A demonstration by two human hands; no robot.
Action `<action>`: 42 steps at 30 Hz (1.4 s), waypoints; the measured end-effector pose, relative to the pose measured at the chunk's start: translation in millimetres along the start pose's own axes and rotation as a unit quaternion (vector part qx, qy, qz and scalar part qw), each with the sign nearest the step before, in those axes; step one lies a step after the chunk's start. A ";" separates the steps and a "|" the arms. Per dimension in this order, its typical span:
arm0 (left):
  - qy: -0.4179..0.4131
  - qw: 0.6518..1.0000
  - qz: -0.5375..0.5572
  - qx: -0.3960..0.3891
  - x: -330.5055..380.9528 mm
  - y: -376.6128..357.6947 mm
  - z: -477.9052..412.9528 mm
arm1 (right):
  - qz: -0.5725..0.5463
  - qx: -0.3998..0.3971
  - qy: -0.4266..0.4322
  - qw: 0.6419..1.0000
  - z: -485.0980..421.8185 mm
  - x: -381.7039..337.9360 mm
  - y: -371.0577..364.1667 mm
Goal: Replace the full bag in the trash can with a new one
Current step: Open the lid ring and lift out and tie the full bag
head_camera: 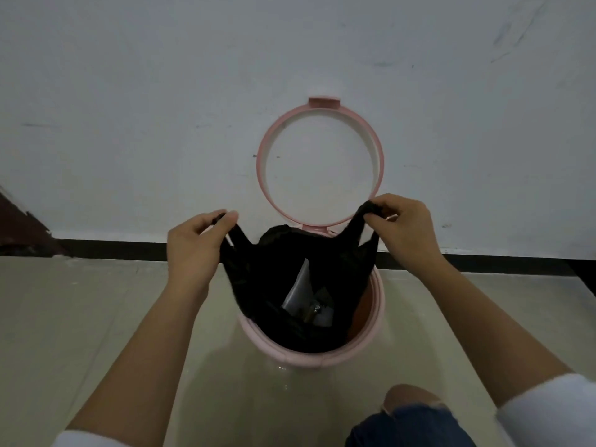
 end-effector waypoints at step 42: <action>-0.080 0.922 -0.106 -0.364 4.8 -99.0 61.5 | -0.168 -0.021 -0.084 0.982 48.5 -19.8 -44.1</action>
Point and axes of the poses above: each hand's wrist, its own z-axis away from the middle knuckle, its own y-axis out of the back of the hand, x = y × z, the point moved 8 cm from there along -z, towards the middle knuckle, and after that the axes turned 14 degrees about -z, right-handed, at the moved point
